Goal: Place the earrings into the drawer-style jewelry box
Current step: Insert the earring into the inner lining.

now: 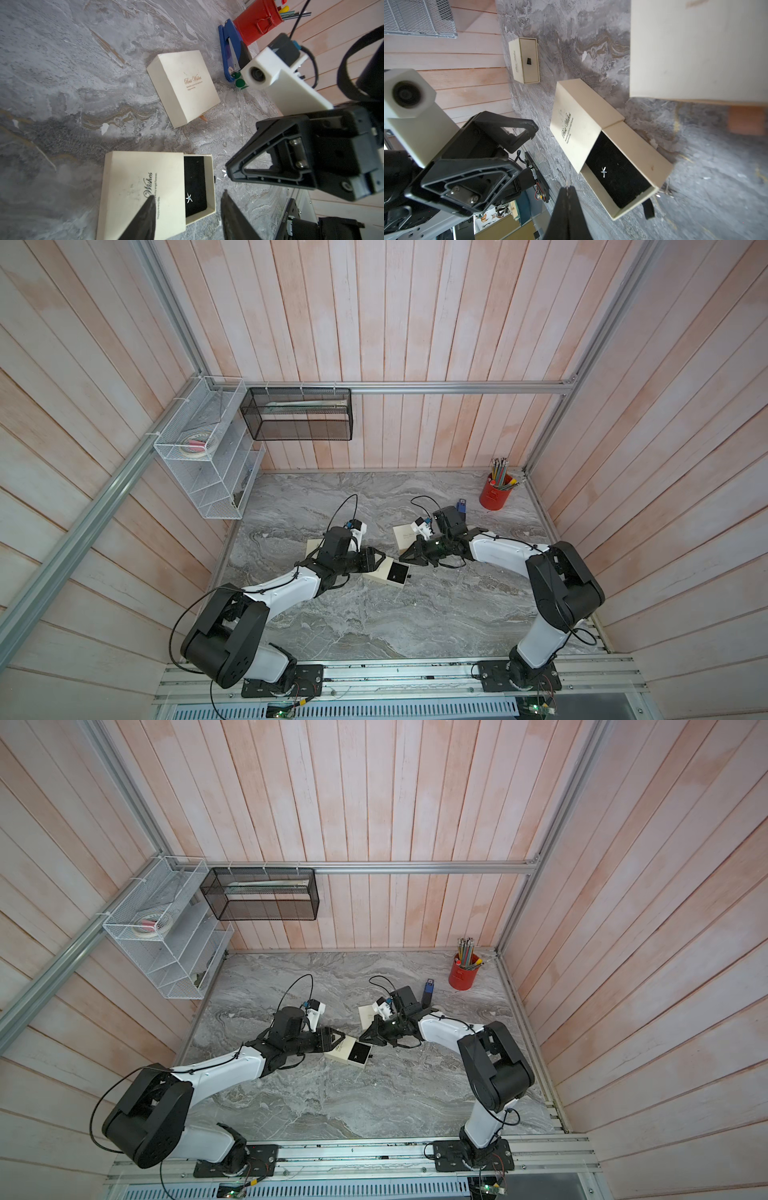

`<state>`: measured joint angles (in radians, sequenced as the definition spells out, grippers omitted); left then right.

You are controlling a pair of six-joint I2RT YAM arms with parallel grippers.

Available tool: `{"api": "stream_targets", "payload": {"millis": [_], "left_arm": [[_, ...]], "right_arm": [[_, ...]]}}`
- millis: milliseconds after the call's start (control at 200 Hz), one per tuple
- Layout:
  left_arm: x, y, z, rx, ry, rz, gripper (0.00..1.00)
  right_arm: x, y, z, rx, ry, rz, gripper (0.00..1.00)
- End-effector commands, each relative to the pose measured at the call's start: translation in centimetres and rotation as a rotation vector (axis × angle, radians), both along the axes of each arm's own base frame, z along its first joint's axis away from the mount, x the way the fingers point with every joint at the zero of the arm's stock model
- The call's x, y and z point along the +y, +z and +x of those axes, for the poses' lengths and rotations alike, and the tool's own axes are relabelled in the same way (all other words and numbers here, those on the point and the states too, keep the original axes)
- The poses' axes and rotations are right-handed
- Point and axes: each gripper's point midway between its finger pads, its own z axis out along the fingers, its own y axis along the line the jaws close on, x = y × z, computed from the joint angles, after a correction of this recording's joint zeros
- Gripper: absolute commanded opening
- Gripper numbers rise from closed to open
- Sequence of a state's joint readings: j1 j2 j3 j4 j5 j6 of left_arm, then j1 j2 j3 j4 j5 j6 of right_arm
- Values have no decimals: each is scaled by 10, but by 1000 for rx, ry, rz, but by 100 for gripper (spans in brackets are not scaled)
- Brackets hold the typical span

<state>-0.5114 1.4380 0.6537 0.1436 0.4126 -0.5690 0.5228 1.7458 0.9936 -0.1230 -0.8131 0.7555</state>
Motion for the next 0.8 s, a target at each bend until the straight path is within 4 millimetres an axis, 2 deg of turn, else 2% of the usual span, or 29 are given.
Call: {"api": "stream_targets", "payload": {"millis": [0, 105, 795], "left_arm": [[-2, 1, -2, -10, -21, -20, 49], [-4, -2, -5, -4, -36, -19, 49], [-12, -30, -20, 36, -91, 37, 48]], "right_arm": [[-1, -15, -4, 53, -5, -31, 0], [-1, -22, -4, 73, -7, -49, 0], [10, -37, -1, 104, -7, -127, 0]]}}
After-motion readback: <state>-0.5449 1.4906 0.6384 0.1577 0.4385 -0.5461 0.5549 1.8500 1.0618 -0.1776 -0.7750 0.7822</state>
